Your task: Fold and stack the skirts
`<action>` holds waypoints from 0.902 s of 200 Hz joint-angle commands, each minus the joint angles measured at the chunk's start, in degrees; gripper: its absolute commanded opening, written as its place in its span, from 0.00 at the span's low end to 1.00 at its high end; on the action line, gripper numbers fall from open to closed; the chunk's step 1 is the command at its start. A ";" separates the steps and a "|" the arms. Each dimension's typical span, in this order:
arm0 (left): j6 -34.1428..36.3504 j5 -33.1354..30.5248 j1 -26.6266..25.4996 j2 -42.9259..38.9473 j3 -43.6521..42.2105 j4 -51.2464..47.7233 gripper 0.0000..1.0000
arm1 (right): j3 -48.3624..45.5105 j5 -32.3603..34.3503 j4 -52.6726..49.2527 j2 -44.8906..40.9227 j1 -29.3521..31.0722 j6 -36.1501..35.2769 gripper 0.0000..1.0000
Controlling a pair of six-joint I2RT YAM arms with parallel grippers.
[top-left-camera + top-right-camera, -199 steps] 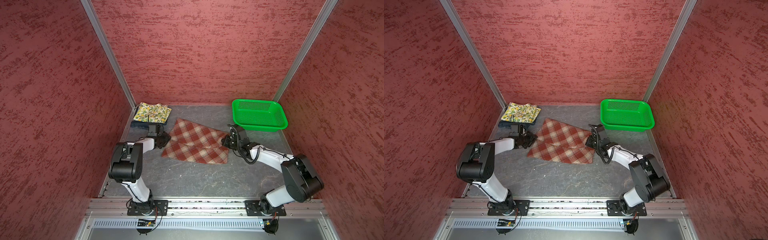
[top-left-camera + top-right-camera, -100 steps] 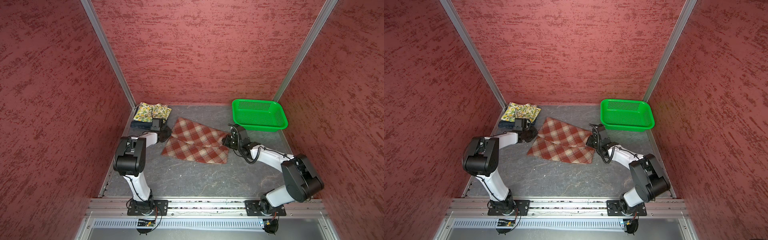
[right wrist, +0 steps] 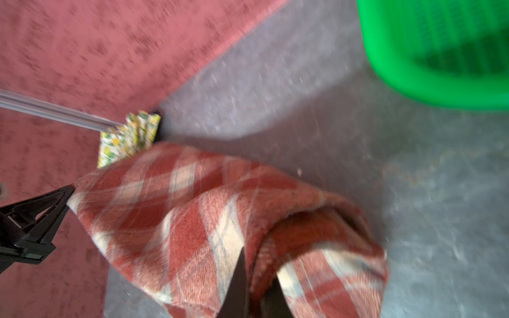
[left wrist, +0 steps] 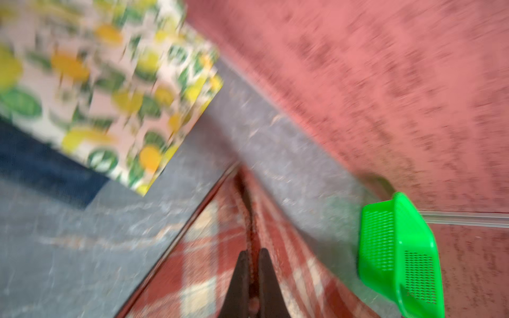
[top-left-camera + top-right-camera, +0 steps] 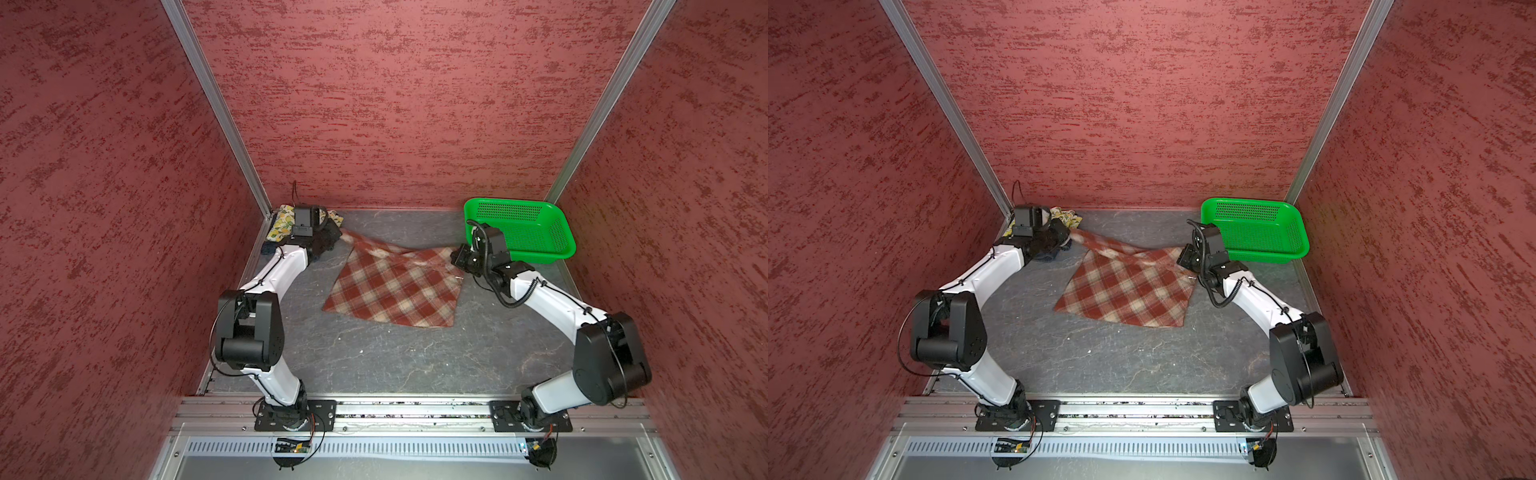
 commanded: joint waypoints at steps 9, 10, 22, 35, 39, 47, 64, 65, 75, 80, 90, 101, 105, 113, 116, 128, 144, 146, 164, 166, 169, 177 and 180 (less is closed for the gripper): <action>3.52 -0.11 0.91 -1.11 4.60 -6.10 0.00 | 3.78 -0.85 -5.04 0.31 -0.73 0.73 0.00; 3.57 -0.09 0.91 -1.22 4.63 -6.21 0.00 | 3.79 -0.89 -5.09 0.22 -0.71 0.71 0.00; 3.91 0.11 0.89 -2.85 4.12 -6.98 0.00 | 3.50 -1.13 -5.91 -1.07 -0.68 0.94 0.00; 4.08 0.07 0.90 -5.09 2.20 -7.55 0.00 | 2.03 -1.78 -6.47 -2.98 -0.68 1.52 0.01; 4.22 0.01 0.91 -6.06 1.34 -7.70 0.00 | 1.28 -2.08 -6.59 -3.12 -0.70 1.77 0.01; 4.20 -0.15 0.91 -8.15 -0.72 -7.70 0.00 | -0.53 -2.46 -6.63 -5.83 -0.69 2.36 0.01; 3.36 -0.17 0.77 -13.35 -8.50 -6.30 0.00 | -5.27 -3.17 -6.70 -9.71 -0.60 3.85 0.02; 3.22 -0.20 0.80 -13.67 -9.00 -6.26 0.00 | -5.53 -3.20 -6.71 -9.89 -0.59 3.98 0.02; 2.41 -0.12 0.58 -16.78 -14.09 -5.48 0.00 | -9.38 -3.69 -6.26 -12.18 -0.46 5.16 0.02; 2.22 0.01 0.60 -18.04 -16.74 -5.09 0.00 | -11.55 -4.03 -5.94 -13.28 -0.37 5.83 0.02; 2.11 -0.99 0.52 -21.05 -21.42 -4.93 0.00 | -15.67 -4.36 -5.24 -15.00 0.02 6.99 0.03; 2.01 -2.06 0.70 -23.40 -26.40 -4.41 0.00 | -19.95 -4.03 -4.12 -15.85 0.94 7.95 0.03; 1.95 -2.32 0.71 -23.82 -28.06 -4.02 0.00 | -21.34 -3.93 -3.40 -15.81 1.28 8.30 0.03; 1.78 -2.19 0.87 -24.09 -30.87 -3.36 0.00 | -24.05 -3.92 -1.74 -15.27 2.02 8.75 0.04; 1.77 -2.24 0.84 -23.97 -31.88 -3.26 0.00 | -24.98 -3.86 -1.15 -14.71 2.38 8.85 0.04; 1.45 -2.87 0.91 -23.17 -34.88 -2.35 0.00 | -27.31 -3.68 0.17 -11.77 3.39 9.06 0.04; 0.91 -2.97 1.06 -21.65 -37.50 -0.76 0.00 | -28.62 -2.87 1.17 -7.89 4.67 8.87 0.04; 0.90 -3.10 1.04 -21.46 -37.72 -0.53 0.00 | -28.68 -2.76 1.29 -7.42 4.76 8.86 0.04; 1.23 -3.97 1.17 -18.95 -38.42 -0.23 0.00 | -28.45 -2.74 2.32 -4.26 5.47 8.73 0.05; 1.44 -4.10 1.11 -18.63 -38.41 -0.22 0.00 | -28.33 -2.64 2.35 -3.99 5.54 8.72 0.05; 1.50 -4.17 1.09 -18.21 -38.32 -0.20 0.00 | -28.11 -2.50 2.33 -3.78 5.56 8.65 0.05; 1.59 -4.37 1.11 -17.23 -38.25 -0.07 0.00 | -27.42 -1.88 2.09 -2.10 5.66 8.23 0.05; 1.59 -4.37 1.17 -16.86 -38.28 -0.09 0.00 | -27.16 -1.57 2.00 -1.66 5.65 8.05 0.06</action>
